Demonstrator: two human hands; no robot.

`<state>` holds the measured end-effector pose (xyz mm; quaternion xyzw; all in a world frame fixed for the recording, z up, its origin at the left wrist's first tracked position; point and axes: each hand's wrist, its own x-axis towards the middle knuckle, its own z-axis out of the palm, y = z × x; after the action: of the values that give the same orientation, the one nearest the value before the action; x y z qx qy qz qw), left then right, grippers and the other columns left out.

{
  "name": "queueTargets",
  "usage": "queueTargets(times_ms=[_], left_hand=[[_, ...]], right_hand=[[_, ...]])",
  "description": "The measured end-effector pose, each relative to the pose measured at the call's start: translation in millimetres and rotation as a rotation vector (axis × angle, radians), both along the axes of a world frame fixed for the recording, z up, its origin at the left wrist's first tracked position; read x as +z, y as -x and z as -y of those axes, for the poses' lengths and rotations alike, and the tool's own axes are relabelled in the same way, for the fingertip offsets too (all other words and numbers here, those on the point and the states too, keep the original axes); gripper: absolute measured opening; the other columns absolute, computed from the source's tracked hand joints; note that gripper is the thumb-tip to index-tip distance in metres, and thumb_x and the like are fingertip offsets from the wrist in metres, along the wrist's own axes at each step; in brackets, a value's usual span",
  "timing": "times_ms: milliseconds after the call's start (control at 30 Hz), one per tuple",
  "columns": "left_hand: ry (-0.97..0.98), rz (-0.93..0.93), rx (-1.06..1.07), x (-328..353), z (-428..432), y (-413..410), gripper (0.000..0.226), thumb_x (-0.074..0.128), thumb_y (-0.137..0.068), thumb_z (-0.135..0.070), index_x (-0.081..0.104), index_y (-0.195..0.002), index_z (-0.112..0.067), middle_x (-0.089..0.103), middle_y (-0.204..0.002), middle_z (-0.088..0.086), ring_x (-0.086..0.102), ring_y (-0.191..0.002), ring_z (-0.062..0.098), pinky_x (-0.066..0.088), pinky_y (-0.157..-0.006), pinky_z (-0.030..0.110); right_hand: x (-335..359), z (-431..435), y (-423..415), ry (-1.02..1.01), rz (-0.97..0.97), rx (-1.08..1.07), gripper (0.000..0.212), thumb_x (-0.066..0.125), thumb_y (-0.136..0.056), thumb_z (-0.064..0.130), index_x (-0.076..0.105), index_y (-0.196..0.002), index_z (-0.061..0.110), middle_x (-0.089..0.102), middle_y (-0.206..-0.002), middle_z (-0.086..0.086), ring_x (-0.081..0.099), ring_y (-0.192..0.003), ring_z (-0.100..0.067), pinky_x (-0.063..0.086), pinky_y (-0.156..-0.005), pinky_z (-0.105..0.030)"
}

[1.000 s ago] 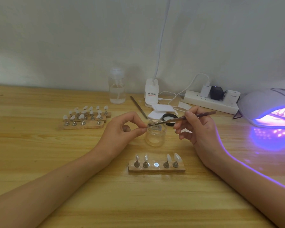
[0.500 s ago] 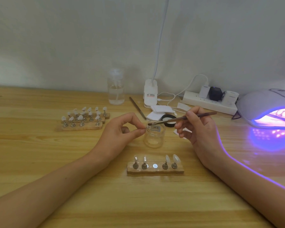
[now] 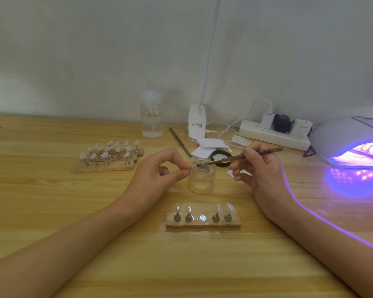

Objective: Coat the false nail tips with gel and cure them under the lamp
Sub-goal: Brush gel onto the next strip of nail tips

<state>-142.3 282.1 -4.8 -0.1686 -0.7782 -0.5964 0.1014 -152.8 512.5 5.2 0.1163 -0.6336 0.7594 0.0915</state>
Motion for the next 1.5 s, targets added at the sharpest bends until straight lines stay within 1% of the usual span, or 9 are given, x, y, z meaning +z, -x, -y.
queueTargets(times_ms=[133, 300, 433, 600, 833, 1033, 1167, 1300, 1500], left_hand=[[-0.005, 0.005, -0.004, 0.2, 0.0, 0.1, 0.012, 0.076, -0.083, -0.011, 0.068, -0.078, -0.019, 0.071, -0.094, -0.007, 0.036, -0.047, 0.006, 0.038, -0.054, 0.014], [-0.012, 0.01, 0.002, -0.2, 0.0, -0.4, 0.015, 0.076, -0.082, -0.012, 0.067, -0.076, -0.022, 0.07, -0.089, -0.008, 0.036, -0.047, 0.005, 0.036, -0.052, 0.014], [-0.011, 0.012, 0.004, -0.3, 0.3, -0.2, 0.015, 0.077, -0.082, -0.014, 0.068, -0.076, -0.024, 0.071, -0.09, -0.006, 0.036, -0.048, 0.005, 0.037, -0.052, 0.014], [-0.008, 0.005, -0.002, -0.4, -0.3, -0.1, 0.014, 0.077, -0.082, -0.013, 0.068, -0.076, -0.022, 0.066, -0.076, -0.018, 0.034, -0.046, 0.003, 0.034, -0.05, 0.009], [-0.007, -0.003, 0.001, -0.5, -0.2, -0.6, 0.01, 0.076, -0.083, -0.01, 0.067, -0.079, -0.015, 0.063, -0.069, -0.021, 0.033, -0.045, 0.003, 0.033, -0.049, 0.01], [-0.009, -0.006, 0.0, 0.2, -0.4, -0.3, 0.01, 0.076, -0.083, -0.01, 0.069, -0.08, -0.015, 0.067, -0.078, -0.018, 0.034, -0.047, 0.005, 0.033, -0.049, 0.01], [0.0, -0.013, 0.004, -0.1, -0.5, -0.8, 0.009, 0.076, -0.083, -0.011, 0.068, -0.08, -0.014, 0.062, -0.067, -0.022, 0.033, -0.046, 0.003, 0.033, -0.049, 0.01], [-0.007, -0.018, 0.005, 0.4, -1.1, -0.9, 0.009, 0.076, -0.083, -0.009, 0.067, -0.081, -0.011, 0.062, -0.066, -0.023, 0.033, -0.045, 0.003, 0.032, -0.048, 0.011], [0.008, -0.031, 0.004, 0.3, -1.7, -1.0, 0.009, 0.074, -0.084, -0.007, 0.066, -0.082, -0.009, 0.055, -0.054, -0.025, 0.033, -0.042, 0.003, 0.03, -0.048, 0.007]], right_hand=[[2.2, 2.5, -1.8, -0.001, -0.018, 0.07, 0.017, 0.054, -0.094, 0.027, 0.051, -0.086, 0.012, 0.068, -0.07, -0.009, 0.063, -0.062, -0.017, 0.05, -0.051, -0.024], [0.0, 0.7, 0.5, 0.002, 0.006, -0.004, 0.016, 0.05, -0.1, 0.018, 0.051, -0.086, 0.013, 0.068, -0.069, -0.008, 0.063, -0.061, -0.016, 0.051, -0.051, -0.024], [2.2, 3.6, -2.9, -0.008, -0.037, 0.076, 0.018, 0.056, -0.091, 0.03, 0.052, -0.086, 0.014, 0.069, -0.072, -0.01, 0.065, -0.063, -0.018, 0.051, -0.051, -0.024], [1.2, 0.7, -0.9, 0.006, -0.014, 0.017, 0.015, 0.054, -0.095, 0.025, 0.051, -0.086, 0.013, 0.069, -0.071, -0.009, 0.064, -0.062, -0.016, 0.051, -0.052, -0.023], [-0.7, 1.1, -0.5, -0.037, -0.017, 0.011, 0.015, 0.052, -0.099, 0.02, 0.051, -0.087, 0.012, 0.07, -0.072, -0.01, 0.065, -0.064, -0.018, 0.052, -0.052, -0.024], [1.7, 2.5, -2.9, -0.028, -0.051, 0.061, 0.017, 0.056, -0.091, 0.031, 0.052, -0.087, 0.015, 0.07, -0.074, -0.01, 0.066, -0.064, -0.018, 0.052, -0.052, -0.024], [-0.4, 0.2, -0.3, -0.02, -0.016, 0.006, 0.015, 0.051, -0.099, 0.021, 0.052, -0.087, 0.013, 0.07, -0.072, -0.01, 0.065, -0.064, -0.016, 0.052, -0.053, -0.024], [1.9, 2.1, -2.5, -0.013, -0.038, 0.076, 0.017, 0.056, -0.091, 0.031, 0.053, -0.087, 0.015, 0.07, -0.074, -0.011, 0.066, -0.065, -0.018, 0.051, -0.052, -0.024], [1.2, 0.8, -0.7, 0.012, -0.015, 0.029, 0.015, 0.055, -0.095, 0.026, 0.051, -0.087, 0.013, 0.07, -0.072, -0.01, 0.064, -0.063, -0.016, 0.052, -0.053, -0.024]])
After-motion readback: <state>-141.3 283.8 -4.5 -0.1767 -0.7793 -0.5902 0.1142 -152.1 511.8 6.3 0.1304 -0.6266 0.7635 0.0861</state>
